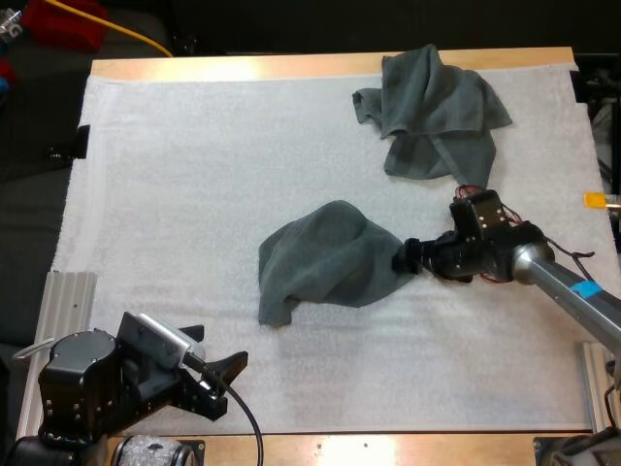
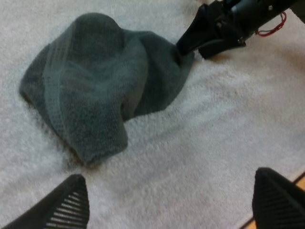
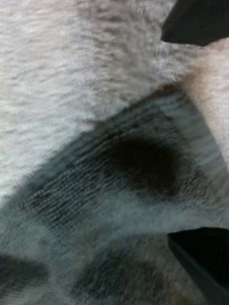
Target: Pick towel from pile, fold and stack
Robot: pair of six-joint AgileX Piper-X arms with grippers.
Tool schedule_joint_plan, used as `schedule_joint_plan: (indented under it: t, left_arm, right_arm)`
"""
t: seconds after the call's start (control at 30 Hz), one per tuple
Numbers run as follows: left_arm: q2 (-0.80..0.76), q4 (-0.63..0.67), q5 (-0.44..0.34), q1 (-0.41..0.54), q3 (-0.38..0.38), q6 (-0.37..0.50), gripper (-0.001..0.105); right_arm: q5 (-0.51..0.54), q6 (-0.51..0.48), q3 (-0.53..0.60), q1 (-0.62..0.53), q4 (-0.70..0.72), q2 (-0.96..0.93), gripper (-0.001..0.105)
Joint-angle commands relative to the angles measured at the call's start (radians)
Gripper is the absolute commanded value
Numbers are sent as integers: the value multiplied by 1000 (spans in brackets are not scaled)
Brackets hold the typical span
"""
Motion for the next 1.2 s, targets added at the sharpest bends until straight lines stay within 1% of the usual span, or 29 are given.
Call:
schedule_joint_plan:
  t: [0.0, 0.1, 0.2, 0.27, 0.33, 0.37, 0.5, 0.53, 0.6, 0.67, 0.73, 0.87, 1.0, 1.17]
  left_arm:
    - [4, 19, 10, -6, -4, -6, 69]
    - [4, 24, 10, -6, -4, -6, 69]
    - [4, 23, 10, -6, -4, -6, 69]
    - [4, 23, 10, -6, -4, -6, 69]
    - [4, 23, 10, -6, -4, -6, 69]
    - [4, 23, 10, -6, -4, -6, 69]
    - [4, 23, 10, -6, -4, -6, 69]
    - [4, 23, 10, -6, -4, -6, 69]
    - [4, 23, 10, -6, -4, -6, 69]
    - [4, 23, 10, -6, -4, -6, 69]
    - [4, 23, 10, -6, -4, -6, 69]
    - [4, 23, 10, -6, -4, -6, 69]
    - [4, 23, 10, -6, -4, -6, 69]
    - [4, 23, 10, -6, -4, -6, 69]
  right_arm:
    - [-47, 5, 0, -4, -15, 15, 78]
    - [-64, 8, 0, -4, -24, 32, 77]
    - [-67, 23, 0, -4, -24, 37, 65]
    - [-76, 39, 0, -4, -24, 37, 53]
    - [-77, 60, 0, -4, -24, 37, 45]
    - [-77, 67, 0, -4, -24, 37, 42]
    - [-77, 74, 0, -4, -24, 37, 39]
    - [-77, 74, 0, -4, -25, 37, 37]
    - [-77, 74, 0, -4, -29, 37, 27]
    - [-77, 74, 0, -4, -35, 36, 12]
    - [-77, 74, 0, -4, -35, 36, 0]
    - [-80, 68, 0, 1, -35, 6, 0]
    - [-79, 61, -20, 19, -35, -78, 0]
    - [-79, 65, -88, 64, -28, -215, 0]
